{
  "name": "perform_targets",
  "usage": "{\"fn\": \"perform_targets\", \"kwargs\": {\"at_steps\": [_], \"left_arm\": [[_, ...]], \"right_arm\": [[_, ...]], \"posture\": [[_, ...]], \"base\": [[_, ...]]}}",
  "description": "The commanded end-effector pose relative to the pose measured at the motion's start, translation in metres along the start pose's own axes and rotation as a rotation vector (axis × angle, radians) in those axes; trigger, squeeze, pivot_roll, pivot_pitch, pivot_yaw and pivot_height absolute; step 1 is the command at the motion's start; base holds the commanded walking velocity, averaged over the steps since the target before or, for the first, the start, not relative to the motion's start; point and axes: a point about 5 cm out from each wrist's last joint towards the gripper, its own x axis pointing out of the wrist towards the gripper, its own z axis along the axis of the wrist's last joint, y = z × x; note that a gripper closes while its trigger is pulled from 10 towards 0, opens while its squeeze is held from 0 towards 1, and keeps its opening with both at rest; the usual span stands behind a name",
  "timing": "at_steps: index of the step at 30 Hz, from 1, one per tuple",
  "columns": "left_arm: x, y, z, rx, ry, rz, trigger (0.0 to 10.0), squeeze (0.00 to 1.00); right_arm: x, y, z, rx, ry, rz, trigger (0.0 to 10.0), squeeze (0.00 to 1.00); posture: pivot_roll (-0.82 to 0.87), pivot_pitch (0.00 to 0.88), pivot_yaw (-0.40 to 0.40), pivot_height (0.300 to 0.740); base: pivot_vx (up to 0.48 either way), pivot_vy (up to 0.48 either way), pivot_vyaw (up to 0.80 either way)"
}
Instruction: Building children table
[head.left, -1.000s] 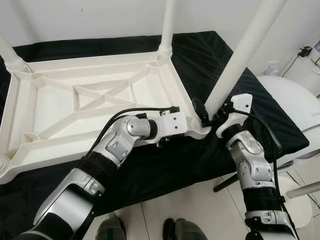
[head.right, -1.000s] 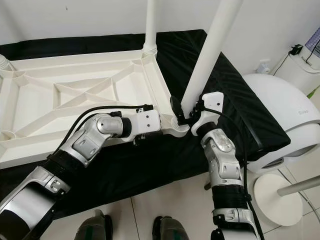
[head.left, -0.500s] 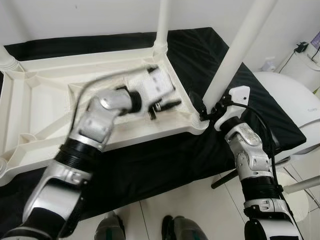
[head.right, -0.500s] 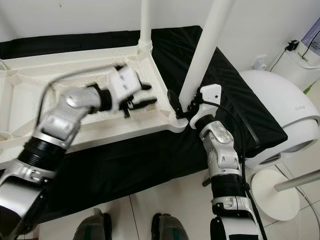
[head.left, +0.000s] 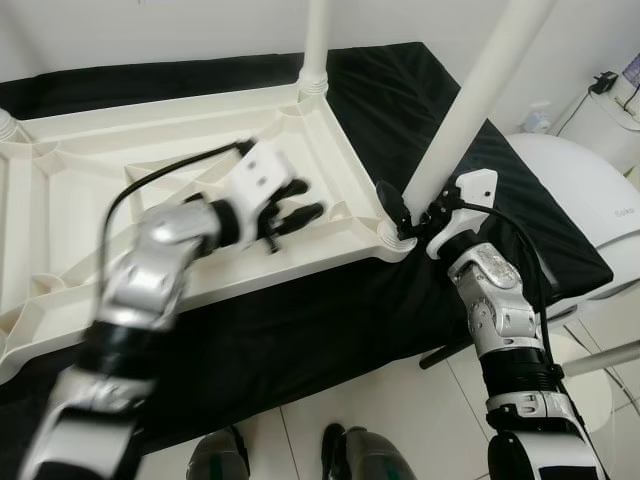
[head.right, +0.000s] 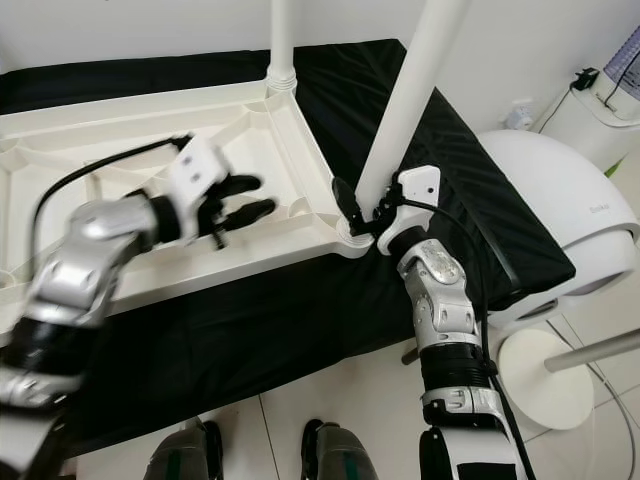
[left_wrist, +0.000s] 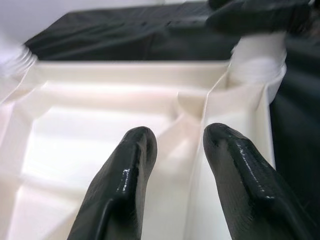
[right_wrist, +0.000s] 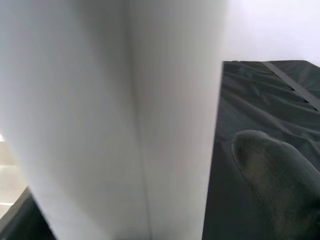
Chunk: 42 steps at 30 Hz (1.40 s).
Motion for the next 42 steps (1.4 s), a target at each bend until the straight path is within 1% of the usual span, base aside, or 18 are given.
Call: {"fn": "perform_targets", "kwargs": {"at_steps": [1, 2, 3, 4, 6, 10, 12, 13, 15, 16, 17, 22, 25, 29, 33, 34, 35, 42], "left_arm": [[-0.008, 0.007, -0.003, 0.003, 0.026, 0.092, 10.0, 0.0], [-0.016, 0.014, -0.007, -0.007, 0.055, 0.15, 10.0, 0.0], [-0.016, 0.014, -0.007, -0.007, 0.055, 0.15, 10.0, 0.0], [-0.03, 0.022, -0.021, 0.024, 0.136, 0.262, 10.0, 0.0], [-0.036, 0.021, -0.028, 0.054, 0.181, 0.297, 10.0, 0.0], [-0.042, 0.016, -0.033, 0.056, 0.202, 0.302, 10.0, 0.0], [-0.048, 0.011, -0.034, 0.055, 0.203, 0.283, 10.0, 0.0], [-0.051, 0.01, -0.034, 0.068, 0.199, 0.268, 10.0, 0.0], [-0.058, 0.01, -0.036, 0.084, 0.208, 0.235, 10.0, 0.0], [-0.058, 0.01, -0.036, 0.084, 0.208, 0.235, 10.0, 0.0], [-0.062, 0.012, -0.036, 0.091, 0.212, 0.219, 10.0, 0.0], [-0.065, 0.017, -0.032, 0.099, 0.196, 0.216, 10.0, 0.0], [-0.067, 0.022, -0.031, 0.115, 0.211, 0.216, 10.0, 0.0], [-0.068, 0.019, -0.034, 0.131, 0.226, 0.191, 10.0, 0.0], [-0.068, 0.014, -0.032, 0.11, 0.203, 0.158, 10.0, 0.0], [-0.07, 0.013, -0.029, 0.083, 0.184, 0.13, 10.0, 0.0], [-0.07, 0.012, -0.027, 0.084, 0.171, 0.12, 10.0, 0.0], [-0.069, 0.012, -0.018, 0.049, 0.109, 0.101, 10.0, 0.0]], "right_arm": [[-0.003, -0.003, -0.006, 0.016, 0.017, -0.019, 10.0, 0.0], [-0.003, -0.003, -0.006, 0.015, 0.016, -0.02, 10.0, 0.0], [-0.003, -0.003, -0.006, 0.015, 0.016, -0.02, 10.0, 0.0], [-0.004, -0.004, -0.007, 0.017, 0.015, -0.026, 10.0, 0.0], [-0.005, -0.004, -0.008, 0.019, 0.016, -0.029, 10.0, 0.0], [-0.005, -0.004, -0.008, 0.021, 0.016, -0.03, 10.0, 0.0], [-0.006, -0.006, -0.008, 0.022, 0.018, -0.034, 10.0, 0.0], [-0.006, -0.007, -0.008, 0.022, 0.02, -0.035, 10.0, 0.0], [-0.006, -0.01, -0.008, 0.021, 0.023, -0.04, 10.0, 0.0], [-0.006, -0.01, -0.008, 0.021, 0.023, -0.04, 10.0, 0.0], [-0.005, -0.011, -0.008, 0.019, 0.025, -0.041, 10.0, 0.0], [-0.005, -0.013, -0.008, 0.019, 0.027, -0.044, 10.0, 0.0], [-0.005, -0.013, -0.007, 0.016, 0.029, -0.042, 10.0, 0.0], [-0.005, -0.014, -0.007, 0.015, 0.028, -0.043, 10.0, 0.0], [-0.004, -0.014, -0.006, 0.012, 0.029, -0.043, 10.0, 0.0], [-0.005, -0.014, -0.007, 0.011, 0.03, -0.043, 10.0, 0.0], [-0.005, -0.014, -0.007, 0.011, 0.03, -0.043, 10.0, 0.0], [-0.005, -0.015, -0.008, 0.011, 0.033, -0.043, 10.0, 0.0]], "posture": [[0.01, 0.159, -0.048, 0.74], [0.01, 0.16, -0.048, 0.74], [0.01, 0.16, -0.048, 0.74], [0.02, 0.165, -0.048, 0.74], [0.02, 0.172, -0.053, 0.74], [0.02, 0.177, -0.06, 0.74], [0.02, 0.18, -0.064, 0.74], [0.03, 0.185, -0.073, 0.74], [0.03, 0.191, -0.081, 0.74], [0.03, 0.191, -0.081, 0.74], [0.04, 0.192, -0.083, 0.74], [0.04, 0.195, -0.086, 0.74], [0.03, 0.199, -0.09, 0.74], [0.03, 0.205, -0.091, 0.74], [0.03, 0.208, -0.091, 0.74], [0.03, 0.208, -0.092, 0.74], [0.03, 0.209, -0.092, 0.74], [0.03, 0.207, -0.094, 0.74]], "base": [[0.0, 0.0, 0.0], [0.0, 0.0, 0.0], [0.0, 0.0, 0.0], [0.0, 0.0, 0.0], [0.0, 0.0, 0.0], [0.0, 0.0, 0.0], [0.0, 0.0, 0.0], [0.0, 0.0, 0.0], [0.0, 0.0, 0.0], [0.0, 0.0, 0.0], [0.0, 0.0, 0.0], [0.0, 0.0, 0.0], [0.0, 0.0, 0.0], [0.0, 0.0, 0.0], [0.0, 0.0, 0.0], [0.0, 0.0, 0.0], [0.0, 0.0, 0.0], [0.0, 0.0, 0.0]]}}
